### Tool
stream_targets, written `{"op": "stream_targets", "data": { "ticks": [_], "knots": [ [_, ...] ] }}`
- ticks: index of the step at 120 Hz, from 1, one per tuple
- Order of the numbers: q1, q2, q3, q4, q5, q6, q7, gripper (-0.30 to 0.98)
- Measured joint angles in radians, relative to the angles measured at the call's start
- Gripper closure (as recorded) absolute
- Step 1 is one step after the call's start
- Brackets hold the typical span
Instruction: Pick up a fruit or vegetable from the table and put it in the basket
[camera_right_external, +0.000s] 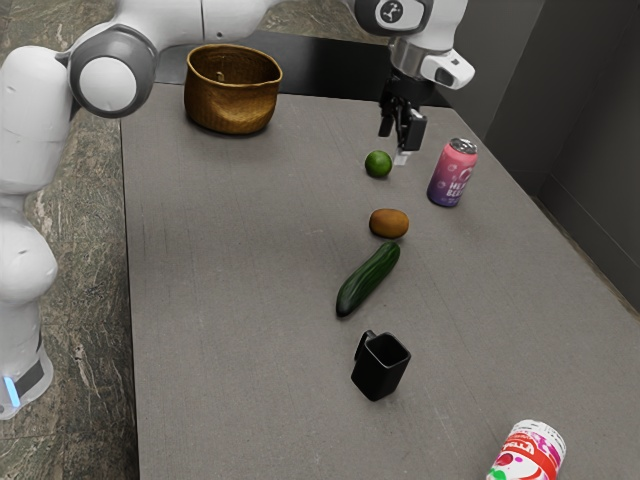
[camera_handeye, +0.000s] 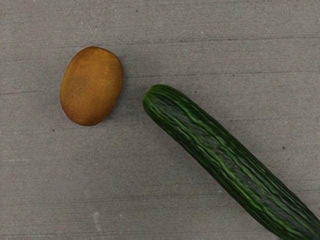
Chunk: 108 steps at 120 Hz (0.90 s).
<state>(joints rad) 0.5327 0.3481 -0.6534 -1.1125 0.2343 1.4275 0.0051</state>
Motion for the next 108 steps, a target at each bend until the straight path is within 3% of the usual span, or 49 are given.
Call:
{"op": "stream_targets", "data": {
  "ticks": [49,72,108],
  "knots": [
    [-0.001,0.001,0.025,0.005,-0.046,0.004,-0.002,0.0],
    [-0.002,0.002,0.032,-0.004,-0.027,0.0,-0.003,0.0],
    [0.001,0.001,0.215,-0.007,-0.005,-0.019,0.052,0.0]
  ]
}}
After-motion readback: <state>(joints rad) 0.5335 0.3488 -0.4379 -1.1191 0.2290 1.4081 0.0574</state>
